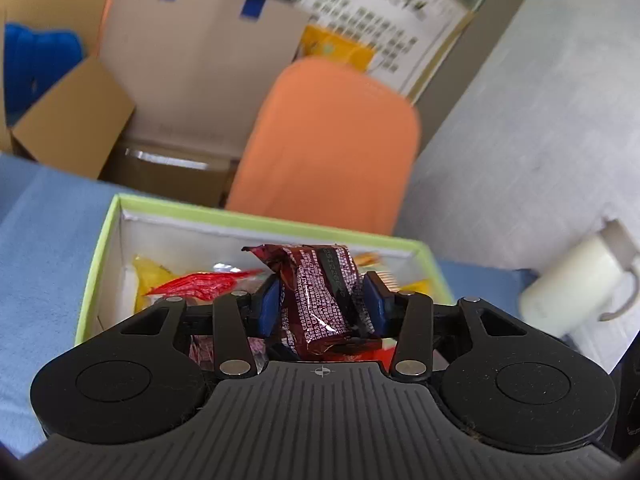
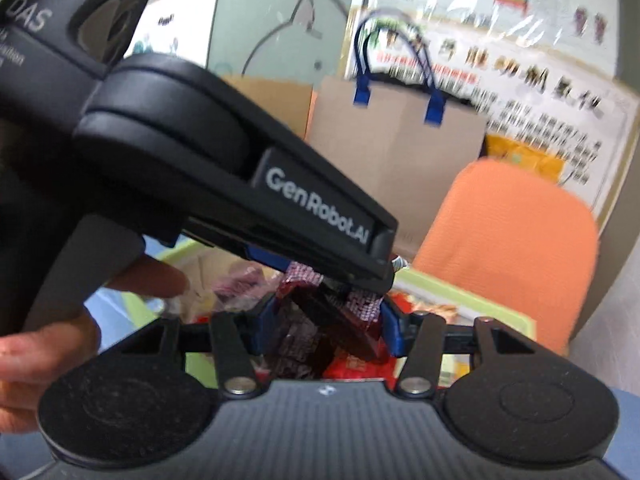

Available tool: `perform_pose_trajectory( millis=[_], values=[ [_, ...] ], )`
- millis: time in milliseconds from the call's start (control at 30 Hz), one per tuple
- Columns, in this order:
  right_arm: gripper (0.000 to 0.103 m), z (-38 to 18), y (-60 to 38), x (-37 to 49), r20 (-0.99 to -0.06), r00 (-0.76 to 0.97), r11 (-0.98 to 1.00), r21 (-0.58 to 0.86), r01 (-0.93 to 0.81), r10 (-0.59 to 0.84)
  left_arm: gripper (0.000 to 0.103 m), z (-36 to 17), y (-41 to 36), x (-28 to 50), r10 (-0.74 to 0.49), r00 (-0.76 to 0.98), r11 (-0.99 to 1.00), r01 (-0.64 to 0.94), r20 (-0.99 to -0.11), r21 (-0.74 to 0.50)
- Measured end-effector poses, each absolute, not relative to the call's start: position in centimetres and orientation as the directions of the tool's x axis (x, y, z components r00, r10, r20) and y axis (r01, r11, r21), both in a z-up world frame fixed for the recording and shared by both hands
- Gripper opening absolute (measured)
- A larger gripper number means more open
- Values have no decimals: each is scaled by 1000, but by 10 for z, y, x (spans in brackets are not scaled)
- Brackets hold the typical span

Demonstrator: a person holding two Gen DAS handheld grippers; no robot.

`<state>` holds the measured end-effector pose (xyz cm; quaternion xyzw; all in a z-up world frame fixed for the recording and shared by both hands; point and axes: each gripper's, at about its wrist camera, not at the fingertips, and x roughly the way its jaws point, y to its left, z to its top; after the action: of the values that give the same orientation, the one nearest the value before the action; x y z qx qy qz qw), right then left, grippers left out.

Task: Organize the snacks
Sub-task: 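Carry the dark packet into the green box and open the left gripper, then grasp the green-wrapped packet with the left gripper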

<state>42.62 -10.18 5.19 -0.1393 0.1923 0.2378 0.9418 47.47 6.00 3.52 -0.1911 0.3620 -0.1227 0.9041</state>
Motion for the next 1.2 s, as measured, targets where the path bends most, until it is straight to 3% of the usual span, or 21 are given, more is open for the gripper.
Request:
perform_pose_trajectory(
  millis=[67,133,200,267,467,533,667,800,867,967,1033,1100,1167,1200],
  values=[
    [68,43,-97,436,-450,801,838,-181,-515,395,33,23,65,482,-356,706,896,71,-613,-439],
    [72,40,-94,434,-450,803,829,-205,-520,392,44,19,69,480,-364,716,890,80,-596,-448],
    [78,41,-92,427,-436,810,832,-207,-515,393,64,22,72,474,-398,723,871,104,-565,-480],
    [87,49,-99,418,-407,825,847,-193,-496,391,75,31,76,459,-406,748,860,118,-525,-497],
    [92,64,-136,341,-263,892,880,-209,-426,369,85,62,94,384,-392,829,838,141,-400,-528],
    [92,58,-147,311,-249,889,883,-182,-432,384,85,57,98,357,-379,828,833,111,-413,-541],
    [92,27,-149,282,-343,833,861,-112,-495,434,82,20,95,316,-346,780,839,8,-521,-545],
    [92,-9,-125,278,-464,768,833,-107,-543,442,65,-24,93,300,-423,679,785,-57,-601,-617],
    [92,-17,-111,284,-487,744,817,-98,-567,458,58,-35,92,296,-435,647,775,-85,-626,-627],
    [92,-22,-96,298,-499,732,808,-103,-581,463,56,-36,88,298,-445,636,787,-58,-631,-614],
    [91,-25,-93,302,-518,716,802,-91,-590,468,47,-37,83,304,-466,609,792,-37,-642,-609],
    [84,-27,-94,303,-541,683,791,-54,-610,490,43,-40,78,307,-484,587,799,-5,-649,-601],
    [67,-31,-94,299,-546,674,790,-34,-612,498,39,-41,75,306,-484,585,809,17,-650,-587],
    [57,-30,-94,297,-539,678,791,-35,-611,500,28,-41,73,305,-482,579,816,24,-657,-578]
  ],
)
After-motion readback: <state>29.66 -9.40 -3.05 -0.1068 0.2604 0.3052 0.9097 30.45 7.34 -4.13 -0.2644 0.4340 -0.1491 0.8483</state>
